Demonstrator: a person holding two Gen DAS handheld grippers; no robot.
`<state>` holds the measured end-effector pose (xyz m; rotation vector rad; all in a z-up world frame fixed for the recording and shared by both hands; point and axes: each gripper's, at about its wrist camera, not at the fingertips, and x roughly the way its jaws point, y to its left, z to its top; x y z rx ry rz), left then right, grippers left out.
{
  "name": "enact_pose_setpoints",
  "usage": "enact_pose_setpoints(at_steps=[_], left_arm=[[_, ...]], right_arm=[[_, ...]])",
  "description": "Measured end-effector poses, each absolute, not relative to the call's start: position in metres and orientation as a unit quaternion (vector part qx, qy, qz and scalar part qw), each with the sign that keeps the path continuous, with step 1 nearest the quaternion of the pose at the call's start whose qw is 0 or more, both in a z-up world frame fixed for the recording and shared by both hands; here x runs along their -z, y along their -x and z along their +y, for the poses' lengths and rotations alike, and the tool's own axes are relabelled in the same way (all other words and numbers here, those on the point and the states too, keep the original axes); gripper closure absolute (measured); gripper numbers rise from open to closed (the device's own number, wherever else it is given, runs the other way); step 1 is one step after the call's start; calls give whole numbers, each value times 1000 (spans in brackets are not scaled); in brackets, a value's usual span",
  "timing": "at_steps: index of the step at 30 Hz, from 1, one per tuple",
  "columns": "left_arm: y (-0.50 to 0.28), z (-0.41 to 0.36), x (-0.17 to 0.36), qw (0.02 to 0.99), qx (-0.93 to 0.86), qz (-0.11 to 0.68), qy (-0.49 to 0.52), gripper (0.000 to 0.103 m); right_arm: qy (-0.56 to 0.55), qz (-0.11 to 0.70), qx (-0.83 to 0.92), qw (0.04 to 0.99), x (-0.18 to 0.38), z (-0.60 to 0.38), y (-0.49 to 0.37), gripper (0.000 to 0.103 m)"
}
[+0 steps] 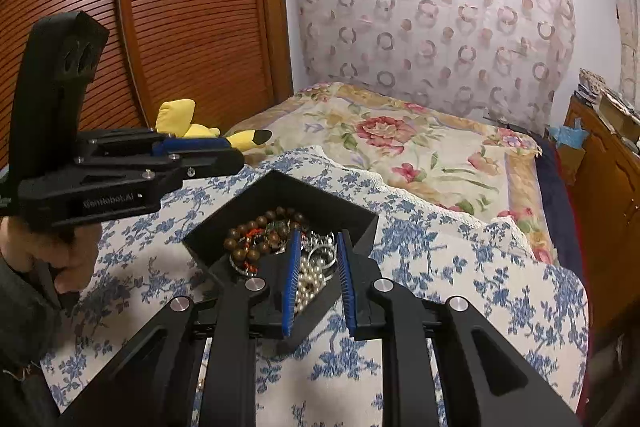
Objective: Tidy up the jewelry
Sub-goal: 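Withdraw both tools from the box back to the remaining rings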
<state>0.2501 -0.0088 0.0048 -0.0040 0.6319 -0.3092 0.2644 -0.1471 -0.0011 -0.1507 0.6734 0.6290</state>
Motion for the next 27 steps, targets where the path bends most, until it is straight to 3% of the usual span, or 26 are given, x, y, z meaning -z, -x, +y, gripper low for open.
enact_pose_setpoints(at_steps=[2, 4, 8, 20, 21, 23, 27], left_arm=[[-247, -6, -5, 939, 150, 308, 2, 64], [-241, -2, -3, 940, 146, 308, 4, 48], [-221, 4, 1, 940, 145, 309, 5, 34], [-165, 5, 55, 917, 155, 368, 5, 30], [-161, 2, 60, 914, 159, 373, 5, 30], [-158, -4, 66, 909, 167, 382, 5, 30], [-153, -22, 77, 899, 186, 396, -7, 32]], right_arm=[[69, 327, -302, 893, 4, -151, -260, 82], [65, 331, -300, 892, 8, -156, -253, 82], [61, 342, -303, 887, 18, -159, -234, 82], [63, 393, -304, 865, 64, -152, -175, 82], [63, 394, -303, 866, 65, -153, -172, 79], [62, 392, -298, 868, 66, -157, -161, 59], [57, 391, -294, 870, 66, -167, -149, 58]])
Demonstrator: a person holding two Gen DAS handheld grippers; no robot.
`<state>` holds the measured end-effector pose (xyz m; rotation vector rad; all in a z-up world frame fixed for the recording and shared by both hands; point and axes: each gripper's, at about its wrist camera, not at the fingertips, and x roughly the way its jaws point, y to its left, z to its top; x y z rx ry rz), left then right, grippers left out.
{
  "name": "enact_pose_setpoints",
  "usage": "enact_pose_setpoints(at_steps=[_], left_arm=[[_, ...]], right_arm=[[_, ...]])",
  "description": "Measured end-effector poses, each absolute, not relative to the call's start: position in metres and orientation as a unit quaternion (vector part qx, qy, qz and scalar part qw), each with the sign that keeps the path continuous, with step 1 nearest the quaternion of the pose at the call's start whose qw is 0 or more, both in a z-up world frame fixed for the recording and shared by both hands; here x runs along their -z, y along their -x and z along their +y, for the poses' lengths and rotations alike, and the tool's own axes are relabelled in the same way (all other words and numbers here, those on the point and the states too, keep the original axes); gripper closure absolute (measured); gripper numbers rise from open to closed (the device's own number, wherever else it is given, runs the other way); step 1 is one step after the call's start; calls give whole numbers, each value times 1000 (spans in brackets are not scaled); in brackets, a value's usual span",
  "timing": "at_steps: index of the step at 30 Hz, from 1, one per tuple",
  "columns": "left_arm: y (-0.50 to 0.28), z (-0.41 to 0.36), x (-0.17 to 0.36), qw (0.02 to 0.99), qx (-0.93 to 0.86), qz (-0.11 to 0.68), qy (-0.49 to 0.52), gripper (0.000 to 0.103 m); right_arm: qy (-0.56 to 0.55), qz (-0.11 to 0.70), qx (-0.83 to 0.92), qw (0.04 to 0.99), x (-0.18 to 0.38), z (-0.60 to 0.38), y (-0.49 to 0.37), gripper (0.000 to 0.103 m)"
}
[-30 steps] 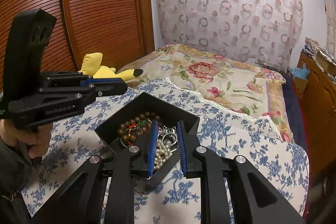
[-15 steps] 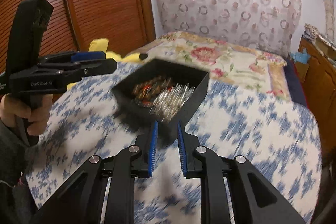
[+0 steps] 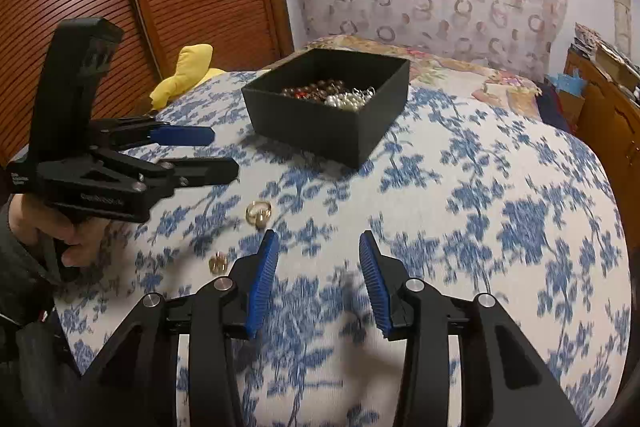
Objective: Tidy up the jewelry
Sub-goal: 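Withdraw both tools from the box back to the remaining rings, then grasp the gold ring with the left tool while the right tool grasps the gold earring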
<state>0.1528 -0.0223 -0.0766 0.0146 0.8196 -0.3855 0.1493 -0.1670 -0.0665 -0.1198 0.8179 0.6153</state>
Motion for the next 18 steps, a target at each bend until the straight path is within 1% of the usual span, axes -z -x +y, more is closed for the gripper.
enact_pose_setpoints(at_steps=[1, 5, 7, 8, 10, 14, 17, 18], left_arm=[[-152, -27, 78, 897, 192, 399, -11, 37], [-152, -41, 83, 888, 208, 409, -22, 49], [-152, -45, 85, 885, 214, 412, -24, 58], [-152, -47, 86, 883, 217, 414, -23, 60], [-152, -50, 88, 881, 222, 418, -24, 68], [-152, -55, 91, 877, 224, 423, -30, 69], [-152, -58, 93, 879, 220, 421, -42, 72], [-153, -59, 93, 879, 218, 421, -46, 79]], right_arm=[[51, 392, -296, 870, 67, -170, -147, 58], [53, 391, -291, 872, 68, -177, -137, 58], [53, 393, -290, 871, 69, -179, -135, 58], [55, 393, -290, 871, 69, -178, -134, 58], [58, 393, -291, 870, 70, -178, -133, 58], [65, 395, -291, 869, 73, -173, -131, 58], [69, 397, -293, 867, 75, -169, -131, 58], [70, 397, -294, 867, 75, -168, -130, 58]])
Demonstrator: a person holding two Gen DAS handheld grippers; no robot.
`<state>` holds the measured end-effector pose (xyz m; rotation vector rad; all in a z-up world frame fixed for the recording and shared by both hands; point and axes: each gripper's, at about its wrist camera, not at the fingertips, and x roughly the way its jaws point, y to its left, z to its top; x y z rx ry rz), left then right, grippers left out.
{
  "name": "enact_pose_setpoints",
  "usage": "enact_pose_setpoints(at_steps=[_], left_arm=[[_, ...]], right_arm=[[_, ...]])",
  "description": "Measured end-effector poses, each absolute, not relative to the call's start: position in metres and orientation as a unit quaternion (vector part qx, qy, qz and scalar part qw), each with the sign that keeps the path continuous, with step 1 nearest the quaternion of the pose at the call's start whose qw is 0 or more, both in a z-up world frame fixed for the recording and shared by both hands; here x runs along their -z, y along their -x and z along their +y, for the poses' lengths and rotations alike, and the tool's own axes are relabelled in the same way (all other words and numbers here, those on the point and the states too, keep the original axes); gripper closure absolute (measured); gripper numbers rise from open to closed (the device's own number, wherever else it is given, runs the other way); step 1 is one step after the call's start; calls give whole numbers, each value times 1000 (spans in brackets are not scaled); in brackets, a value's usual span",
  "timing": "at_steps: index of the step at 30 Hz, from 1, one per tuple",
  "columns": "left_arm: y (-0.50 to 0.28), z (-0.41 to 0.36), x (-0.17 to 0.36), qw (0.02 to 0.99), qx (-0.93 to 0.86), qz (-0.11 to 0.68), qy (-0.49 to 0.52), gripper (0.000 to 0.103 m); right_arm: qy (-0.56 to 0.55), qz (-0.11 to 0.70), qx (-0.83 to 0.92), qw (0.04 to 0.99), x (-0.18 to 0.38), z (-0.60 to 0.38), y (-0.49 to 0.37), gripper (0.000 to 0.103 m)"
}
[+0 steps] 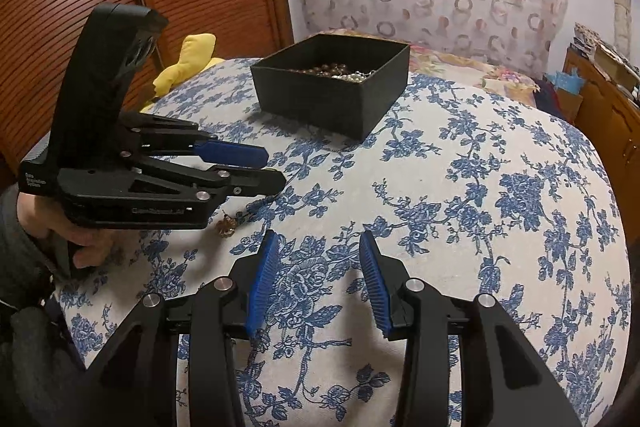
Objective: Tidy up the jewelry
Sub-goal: 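Grasp the gold ring with the left tool while the right tool grasps the gold earring, then carry the gold ring and earring into the black box and release both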
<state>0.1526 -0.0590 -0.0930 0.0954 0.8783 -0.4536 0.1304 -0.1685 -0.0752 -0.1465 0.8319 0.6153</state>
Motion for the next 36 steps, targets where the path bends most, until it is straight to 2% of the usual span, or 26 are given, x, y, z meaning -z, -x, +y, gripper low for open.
enact_pose_setpoints(at_steps=[13, 24, 27, 28, 36], left_arm=[[-128, -13, 66, 905, 175, 387, 0, 78], [-102, 5, 59, 916, 150, 372, 9, 78], [-100, 8, 59, 917, 147, 370, 11, 78], [-100, 8, 58, 918, 146, 369, 11, 78], [-106, 8, 54, 922, 143, 359, 9, 78]], right_arm=[[86, 396, -336, 850, 73, -131, -125, 58], [153, 410, -333, 835, 86, -93, -124, 60], [162, 407, -334, 835, 86, -91, -122, 76], [162, 407, -334, 835, 86, -91, -122, 87], [141, 397, -335, 843, 80, -104, -128, 87]])
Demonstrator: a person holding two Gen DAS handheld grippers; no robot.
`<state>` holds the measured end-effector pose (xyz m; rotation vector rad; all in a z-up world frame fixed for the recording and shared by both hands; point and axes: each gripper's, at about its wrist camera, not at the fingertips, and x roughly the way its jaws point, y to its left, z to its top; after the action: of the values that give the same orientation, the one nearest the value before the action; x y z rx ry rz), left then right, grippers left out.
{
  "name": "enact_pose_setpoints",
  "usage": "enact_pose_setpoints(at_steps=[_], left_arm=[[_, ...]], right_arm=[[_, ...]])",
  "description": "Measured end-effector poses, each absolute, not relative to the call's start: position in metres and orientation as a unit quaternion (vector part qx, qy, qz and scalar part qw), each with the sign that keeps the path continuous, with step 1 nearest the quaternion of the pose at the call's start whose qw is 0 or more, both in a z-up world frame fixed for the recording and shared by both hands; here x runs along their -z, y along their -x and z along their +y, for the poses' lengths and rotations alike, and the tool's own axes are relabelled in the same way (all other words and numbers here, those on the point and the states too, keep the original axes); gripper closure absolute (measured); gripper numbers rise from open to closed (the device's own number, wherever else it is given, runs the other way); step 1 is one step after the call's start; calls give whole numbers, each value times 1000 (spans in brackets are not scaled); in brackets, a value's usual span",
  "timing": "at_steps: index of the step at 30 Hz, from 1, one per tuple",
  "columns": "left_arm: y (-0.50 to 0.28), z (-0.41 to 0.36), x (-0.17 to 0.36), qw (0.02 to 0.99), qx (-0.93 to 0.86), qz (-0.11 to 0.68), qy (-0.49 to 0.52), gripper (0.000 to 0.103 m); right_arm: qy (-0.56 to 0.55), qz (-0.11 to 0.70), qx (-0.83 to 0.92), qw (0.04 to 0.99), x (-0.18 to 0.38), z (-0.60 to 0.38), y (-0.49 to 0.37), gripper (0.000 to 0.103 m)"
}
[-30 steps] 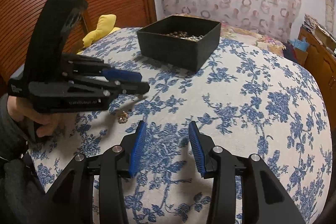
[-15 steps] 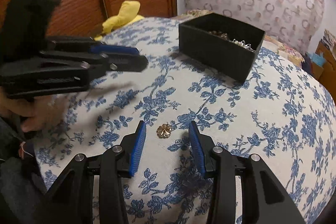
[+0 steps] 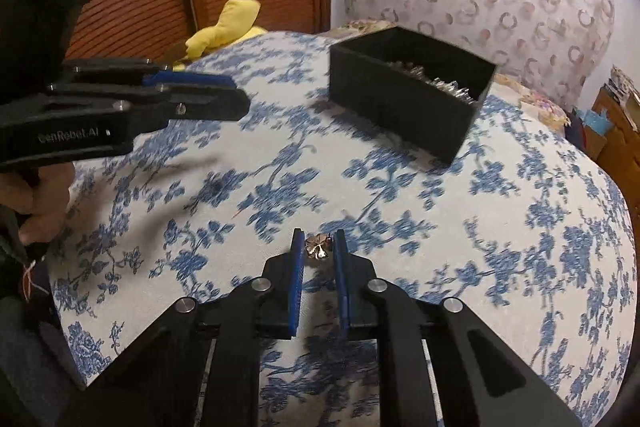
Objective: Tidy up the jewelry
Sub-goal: 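Carry the gold ring and earring into the black box and release both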
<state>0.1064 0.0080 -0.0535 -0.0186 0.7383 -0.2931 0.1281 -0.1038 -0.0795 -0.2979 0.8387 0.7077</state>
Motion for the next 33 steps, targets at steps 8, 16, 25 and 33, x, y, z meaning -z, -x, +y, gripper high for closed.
enact_pose_setpoints(at_steps=[8, 16, 25, 33], left_arm=[[-130, 3, 40, 927, 142, 347, 6, 78], [-157, -2, 21, 934, 140, 329, -1, 78], [-196, -1, 22, 932, 123, 340, 0, 78], [-213, -4, 25, 931, 119, 345, -6, 78]], right_arm=[[111, 357, -311, 874, 41, -122, -162, 87], [96, 323, -295, 894, 16, -121, -209, 87], [89, 337, -282, 894, 25, -114, -253, 86], [62, 346, -286, 891, 28, -121, -267, 84]])
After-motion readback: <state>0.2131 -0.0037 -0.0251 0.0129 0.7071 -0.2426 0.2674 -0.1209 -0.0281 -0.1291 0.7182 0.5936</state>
